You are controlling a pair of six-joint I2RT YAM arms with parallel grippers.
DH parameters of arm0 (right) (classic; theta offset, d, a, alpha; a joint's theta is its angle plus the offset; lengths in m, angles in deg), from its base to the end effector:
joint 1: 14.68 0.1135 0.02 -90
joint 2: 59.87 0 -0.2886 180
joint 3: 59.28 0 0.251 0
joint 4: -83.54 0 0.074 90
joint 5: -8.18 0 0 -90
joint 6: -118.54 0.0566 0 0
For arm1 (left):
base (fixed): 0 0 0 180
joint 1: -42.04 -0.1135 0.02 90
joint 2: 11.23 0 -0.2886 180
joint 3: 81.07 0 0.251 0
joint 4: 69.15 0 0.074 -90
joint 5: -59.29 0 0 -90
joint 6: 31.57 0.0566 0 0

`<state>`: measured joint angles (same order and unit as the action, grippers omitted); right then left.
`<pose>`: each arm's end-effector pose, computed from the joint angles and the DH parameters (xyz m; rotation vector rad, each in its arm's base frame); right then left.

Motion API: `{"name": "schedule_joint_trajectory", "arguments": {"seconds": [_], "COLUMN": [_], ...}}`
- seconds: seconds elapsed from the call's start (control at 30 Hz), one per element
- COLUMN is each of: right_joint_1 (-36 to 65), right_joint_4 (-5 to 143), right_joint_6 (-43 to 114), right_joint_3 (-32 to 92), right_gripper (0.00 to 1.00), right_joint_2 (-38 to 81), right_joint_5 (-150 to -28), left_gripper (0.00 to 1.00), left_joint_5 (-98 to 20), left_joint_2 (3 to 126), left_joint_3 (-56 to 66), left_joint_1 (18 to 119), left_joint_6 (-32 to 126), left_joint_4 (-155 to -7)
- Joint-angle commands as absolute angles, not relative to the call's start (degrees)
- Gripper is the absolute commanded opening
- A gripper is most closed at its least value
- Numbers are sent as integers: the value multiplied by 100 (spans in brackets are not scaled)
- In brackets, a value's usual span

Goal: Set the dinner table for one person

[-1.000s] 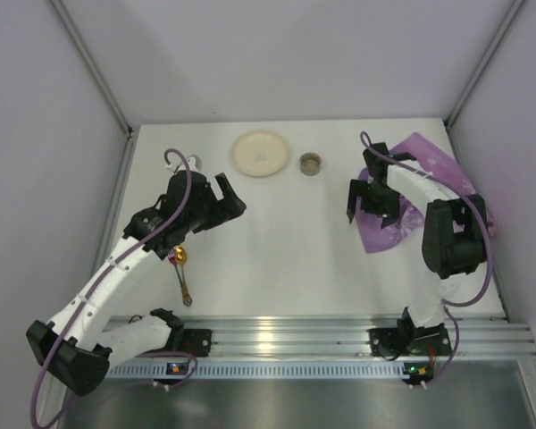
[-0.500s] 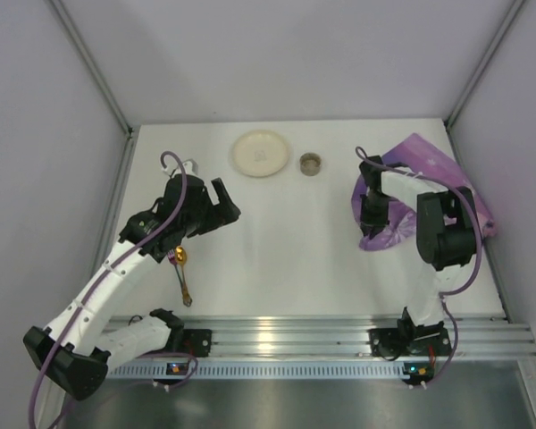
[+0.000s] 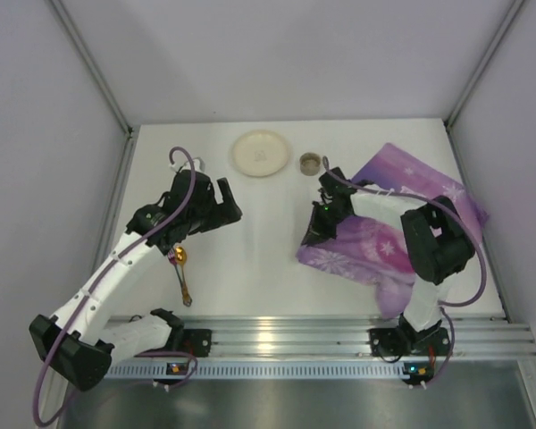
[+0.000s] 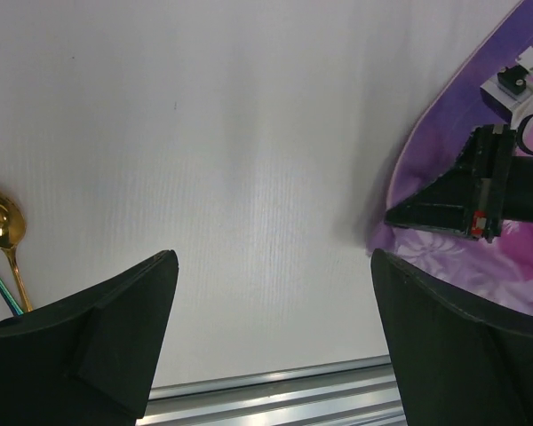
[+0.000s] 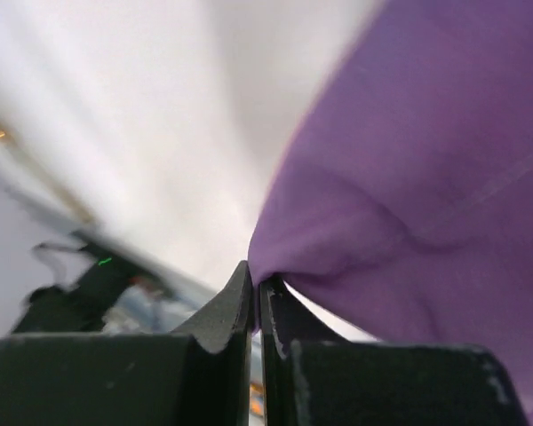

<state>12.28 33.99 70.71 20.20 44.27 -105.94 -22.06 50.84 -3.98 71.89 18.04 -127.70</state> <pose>0.3040 0.1806 0.1677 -0.3120 -3.0153 -0.7715 0.1963 -0.1028 0.3440 -0.2931 2.3432 -0.4369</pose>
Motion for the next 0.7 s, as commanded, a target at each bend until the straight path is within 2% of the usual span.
{"name": "schedule_joint_trajectory", "arguments": {"seconds": [0.0, 0.03, 0.07, 0.1, 0.17, 0.27, 0.4, 0.57, 0.67], "right_joint_1": [1933, 2029, 2161, 2188, 2206, 2031, 1574, 531, 168], "right_joint_4": [5639, 6175, 6920, 6927, 6910, 6822, 5849, 4346, 2941], "right_joint_6": [9406, 9802, 10267, 10350, 10281, 10045, 9070, 7867, 6954], "right_joint_3": [2608, 2714, 2880, 3325, 3706, 3752, 3209, 2206, 1968], "right_gripper": [0, 4, 43, 69, 100, 100, 100, 100, 100], "right_joint_2": [4024, 4111, 4234, 4505, 4674, 4474, 3323, 1943, 1389], "right_joint_5": [-12188, -12294, -12373, -12461, -12488, -12480, -12164, -11760, -11023], "left_gripper": [95, 95, 95, 95, 95, 95, 94, 92, 91], "left_joint_5": [-2104, -2078, -2078, -2078, -2121, -2227, -2114, -1692, -1735], "left_joint_2": [5091, 5109, 5118, 5135, 5179, 5205, 5398, 5908, 6251], "left_joint_3": [-10, 8, 43, 86, 139, 140, -228, -695, -976], "left_joint_1": [7201, 7201, 7201, 7201, 7201, 7263, 7858, 8931, 9371], "left_joint_6": [1940, 1940, 1931, 1888, 1826, 1677, 1204, 272, -291], "left_joint_4": [-12797, -12806, -12806, -12823, -12911, -13008, -13201, -13491, -13395]}}
